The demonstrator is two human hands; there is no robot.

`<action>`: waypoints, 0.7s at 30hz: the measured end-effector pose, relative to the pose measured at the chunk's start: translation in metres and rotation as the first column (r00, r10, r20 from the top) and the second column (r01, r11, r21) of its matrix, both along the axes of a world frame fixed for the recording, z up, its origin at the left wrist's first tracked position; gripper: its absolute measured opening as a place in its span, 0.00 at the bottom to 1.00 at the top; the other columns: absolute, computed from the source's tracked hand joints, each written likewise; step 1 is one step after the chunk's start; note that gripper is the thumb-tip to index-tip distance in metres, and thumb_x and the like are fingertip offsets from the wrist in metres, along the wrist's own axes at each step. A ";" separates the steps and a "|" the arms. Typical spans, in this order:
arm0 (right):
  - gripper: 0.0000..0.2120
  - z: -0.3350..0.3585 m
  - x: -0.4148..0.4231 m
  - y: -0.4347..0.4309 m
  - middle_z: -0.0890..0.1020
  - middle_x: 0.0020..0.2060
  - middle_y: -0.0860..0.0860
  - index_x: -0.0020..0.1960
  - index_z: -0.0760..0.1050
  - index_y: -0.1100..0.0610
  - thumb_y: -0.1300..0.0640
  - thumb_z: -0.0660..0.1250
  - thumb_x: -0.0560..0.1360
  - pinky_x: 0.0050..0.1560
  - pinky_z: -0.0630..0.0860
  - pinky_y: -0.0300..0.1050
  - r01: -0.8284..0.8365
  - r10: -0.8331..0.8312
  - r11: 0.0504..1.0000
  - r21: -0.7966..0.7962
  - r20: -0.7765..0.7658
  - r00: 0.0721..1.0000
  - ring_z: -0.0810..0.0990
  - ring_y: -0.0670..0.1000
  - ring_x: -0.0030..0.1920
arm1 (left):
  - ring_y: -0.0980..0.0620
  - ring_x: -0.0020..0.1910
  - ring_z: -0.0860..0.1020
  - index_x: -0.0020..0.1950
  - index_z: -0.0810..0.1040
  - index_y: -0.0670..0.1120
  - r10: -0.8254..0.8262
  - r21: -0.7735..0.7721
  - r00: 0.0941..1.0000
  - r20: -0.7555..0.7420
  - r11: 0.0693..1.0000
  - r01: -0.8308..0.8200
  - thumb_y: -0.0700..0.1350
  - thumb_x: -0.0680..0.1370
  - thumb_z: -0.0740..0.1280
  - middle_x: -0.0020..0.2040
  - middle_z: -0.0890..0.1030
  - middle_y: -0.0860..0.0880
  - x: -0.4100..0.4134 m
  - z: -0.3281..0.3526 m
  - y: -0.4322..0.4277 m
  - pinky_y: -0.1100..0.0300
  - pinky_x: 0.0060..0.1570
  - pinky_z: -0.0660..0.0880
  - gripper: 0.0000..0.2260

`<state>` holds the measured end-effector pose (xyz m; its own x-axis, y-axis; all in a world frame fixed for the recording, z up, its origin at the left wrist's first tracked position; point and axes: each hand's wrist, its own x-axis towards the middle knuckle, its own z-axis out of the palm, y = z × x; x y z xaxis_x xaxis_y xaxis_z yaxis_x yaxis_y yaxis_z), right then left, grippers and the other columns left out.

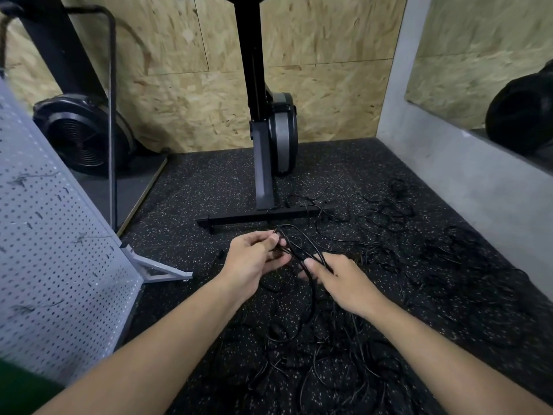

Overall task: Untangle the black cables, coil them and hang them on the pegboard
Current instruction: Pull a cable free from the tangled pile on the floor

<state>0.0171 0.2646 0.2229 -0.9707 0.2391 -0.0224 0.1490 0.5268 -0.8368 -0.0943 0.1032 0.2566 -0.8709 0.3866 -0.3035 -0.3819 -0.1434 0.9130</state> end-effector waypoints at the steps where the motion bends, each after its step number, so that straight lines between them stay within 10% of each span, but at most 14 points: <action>1: 0.14 0.001 -0.002 -0.001 0.88 0.46 0.46 0.54 0.83 0.52 0.48 0.60 0.86 0.50 0.79 0.41 -0.022 0.025 0.993 -0.119 0.026 0.999 0.86 0.45 0.49 | 0.46 0.41 0.83 0.54 0.81 0.34 0.005 0.002 1.000 -0.005 1.000 -0.005 0.35 0.83 0.67 0.46 0.83 0.40 -0.001 -0.001 0.002 0.58 0.39 0.84 0.05; 11: 0.16 0.017 0.005 -0.006 0.78 0.31 0.47 0.45 0.77 0.58 0.52 0.59 0.87 0.47 0.78 0.42 0.084 -0.084 0.975 -0.204 0.005 0.996 0.84 0.49 0.35 | 0.48 0.55 0.86 0.62 0.81 0.44 -0.200 -0.069 0.978 -0.061 0.978 0.196 0.39 0.84 0.65 0.57 0.87 0.45 0.004 -0.006 -0.001 0.51 0.57 0.82 0.09; 16: 0.17 0.027 0.007 -0.012 0.84 0.36 0.51 0.46 0.80 0.59 0.53 0.59 0.87 0.50 0.80 0.49 0.088 -0.135 0.907 -0.412 -0.085 0.987 0.81 0.52 0.41 | 0.59 0.58 0.81 0.65 0.81 0.51 -0.828 -0.653 0.532 -0.177 0.503 0.566 0.39 0.81 0.67 0.61 0.84 0.56 0.025 -0.033 -0.012 0.63 0.63 0.75 0.14; 21: 0.14 0.035 0.006 -0.011 0.86 0.38 0.52 0.46 0.81 0.58 0.55 0.61 0.86 0.53 0.80 0.50 0.101 -0.206 0.846 -0.524 -0.146 0.967 0.84 0.50 0.44 | 0.55 0.46 0.79 0.55 0.81 0.52 -0.883 -0.810 0.439 -0.167 0.377 0.450 0.47 0.84 0.68 0.52 0.84 0.51 0.030 -0.052 -0.014 0.53 0.57 0.79 0.03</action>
